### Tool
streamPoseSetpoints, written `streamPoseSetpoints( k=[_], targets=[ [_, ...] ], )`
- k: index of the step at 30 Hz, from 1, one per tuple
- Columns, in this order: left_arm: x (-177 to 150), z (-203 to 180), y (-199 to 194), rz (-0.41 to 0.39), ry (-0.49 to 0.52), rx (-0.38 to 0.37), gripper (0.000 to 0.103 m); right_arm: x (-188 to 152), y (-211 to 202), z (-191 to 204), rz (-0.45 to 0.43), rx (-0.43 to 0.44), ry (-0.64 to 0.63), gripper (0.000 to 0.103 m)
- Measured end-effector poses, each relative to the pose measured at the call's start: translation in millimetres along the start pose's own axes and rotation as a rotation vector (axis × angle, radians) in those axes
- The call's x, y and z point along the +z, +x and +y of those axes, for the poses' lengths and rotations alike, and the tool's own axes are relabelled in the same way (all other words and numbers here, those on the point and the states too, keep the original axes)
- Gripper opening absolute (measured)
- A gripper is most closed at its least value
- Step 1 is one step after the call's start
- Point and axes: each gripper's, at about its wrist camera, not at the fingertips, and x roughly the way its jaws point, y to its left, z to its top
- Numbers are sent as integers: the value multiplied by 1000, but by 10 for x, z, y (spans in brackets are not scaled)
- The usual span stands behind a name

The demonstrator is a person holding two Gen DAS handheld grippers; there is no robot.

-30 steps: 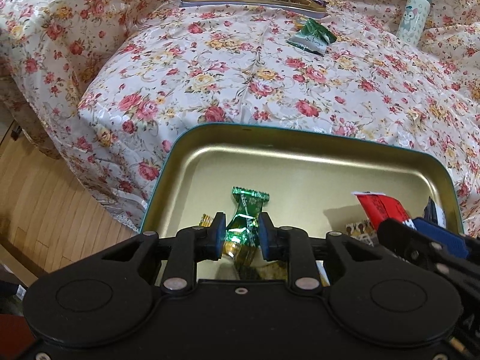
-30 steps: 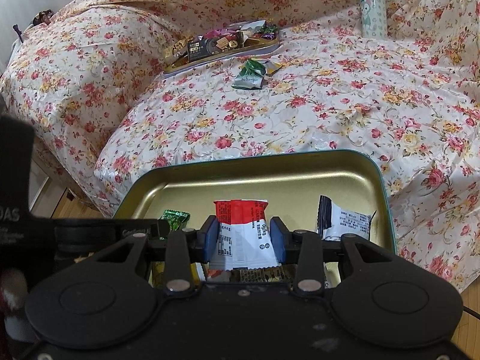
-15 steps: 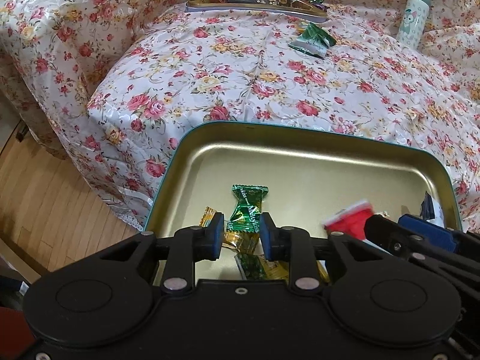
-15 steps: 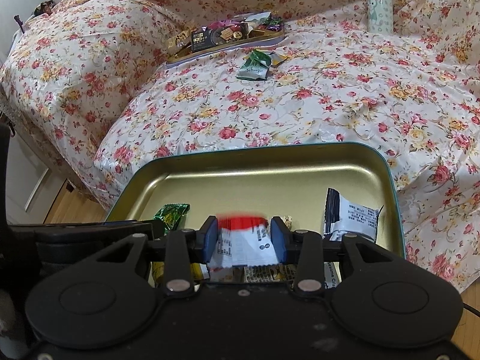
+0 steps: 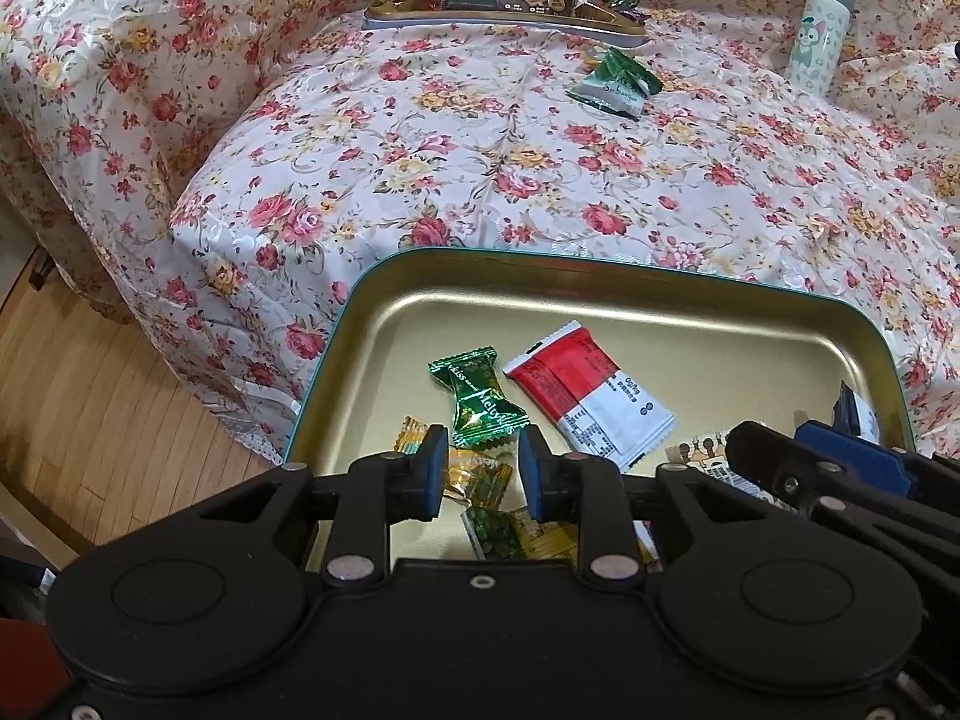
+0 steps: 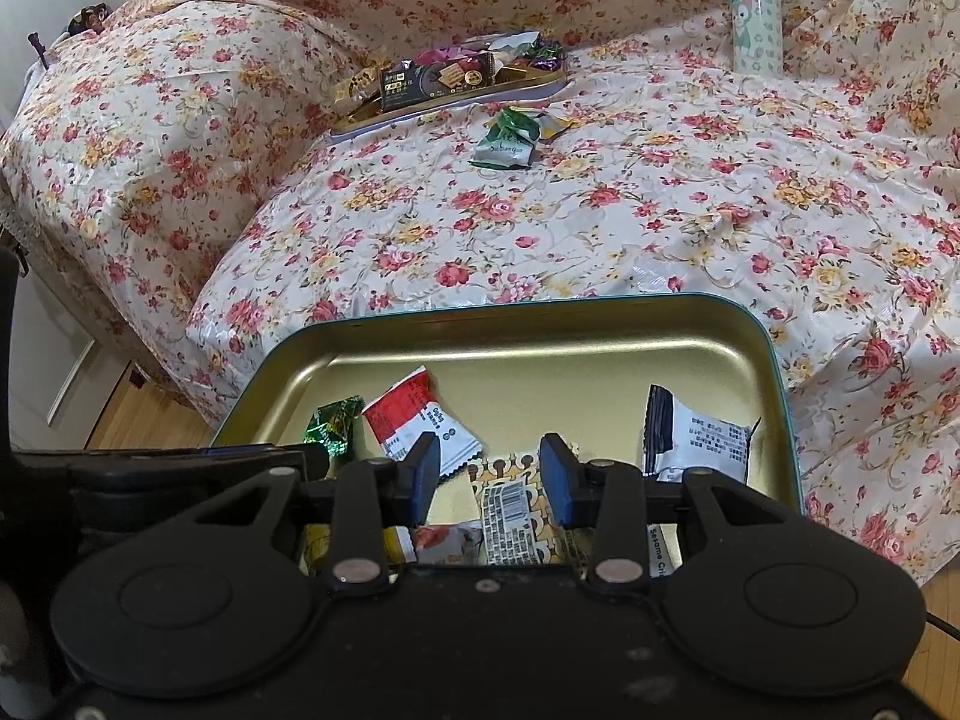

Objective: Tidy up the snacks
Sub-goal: 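Lower both snacks into the gold tray and open both tools, then move both tools back toward the remaining snacks on the sofa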

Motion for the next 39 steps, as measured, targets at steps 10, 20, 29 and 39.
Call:
streamPoseSetpoints(
  k=[10, 20, 29, 39],
  targets=[
    [12, -23, -18, -5, 3, -2, 35, 0, -18, -3, -9, -6, 1, 40],
    [61, -22, -66, -25, 14, -6, 35, 14, -37, -18, -24, -20, 4, 40],
    [222, 26, -130, -63, 35, 7, 36, 105, -68, -83, -56, -53, 4, 40],
    [558, -19, -115, -98, 87, 23, 36, 403, -72, -236, -89, -92, 21, 40]
  ],
)
